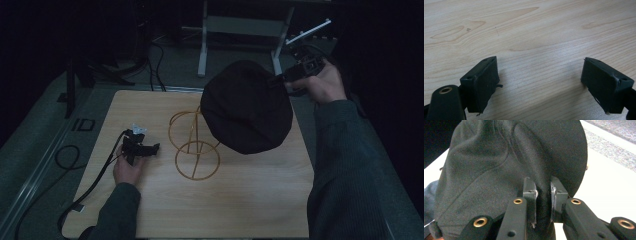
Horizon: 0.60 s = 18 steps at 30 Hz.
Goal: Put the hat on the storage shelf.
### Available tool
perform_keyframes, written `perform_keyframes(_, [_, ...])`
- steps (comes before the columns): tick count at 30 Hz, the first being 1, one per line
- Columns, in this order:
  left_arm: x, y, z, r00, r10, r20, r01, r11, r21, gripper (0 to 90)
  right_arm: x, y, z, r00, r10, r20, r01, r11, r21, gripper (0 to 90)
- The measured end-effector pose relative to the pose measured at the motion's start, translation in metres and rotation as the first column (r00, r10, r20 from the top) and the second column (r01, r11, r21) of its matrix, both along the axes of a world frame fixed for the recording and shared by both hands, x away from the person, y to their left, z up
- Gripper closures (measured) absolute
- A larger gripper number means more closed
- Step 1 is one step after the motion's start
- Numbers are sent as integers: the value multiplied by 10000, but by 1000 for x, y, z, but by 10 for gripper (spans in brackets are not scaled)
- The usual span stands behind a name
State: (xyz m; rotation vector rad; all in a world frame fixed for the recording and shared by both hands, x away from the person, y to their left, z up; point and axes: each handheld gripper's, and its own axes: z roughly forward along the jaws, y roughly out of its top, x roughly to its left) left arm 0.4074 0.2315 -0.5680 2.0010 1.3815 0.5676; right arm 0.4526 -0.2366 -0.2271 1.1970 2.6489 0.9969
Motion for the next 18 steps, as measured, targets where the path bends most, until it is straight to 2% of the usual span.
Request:
perform_keyframes(8, [0, 0, 0, 10000, -2, 0, 2, 10000, 2, 141, 2, 21, 4, 9995, 302, -1, -302, 9995, -19, 790])
perform_keyframes(18, [0, 0, 0, 10000, -1, -3, 1, 10000, -1, 142, 5, 59, 6, 9959, 910, 12, -910, 9958, -20, 790])
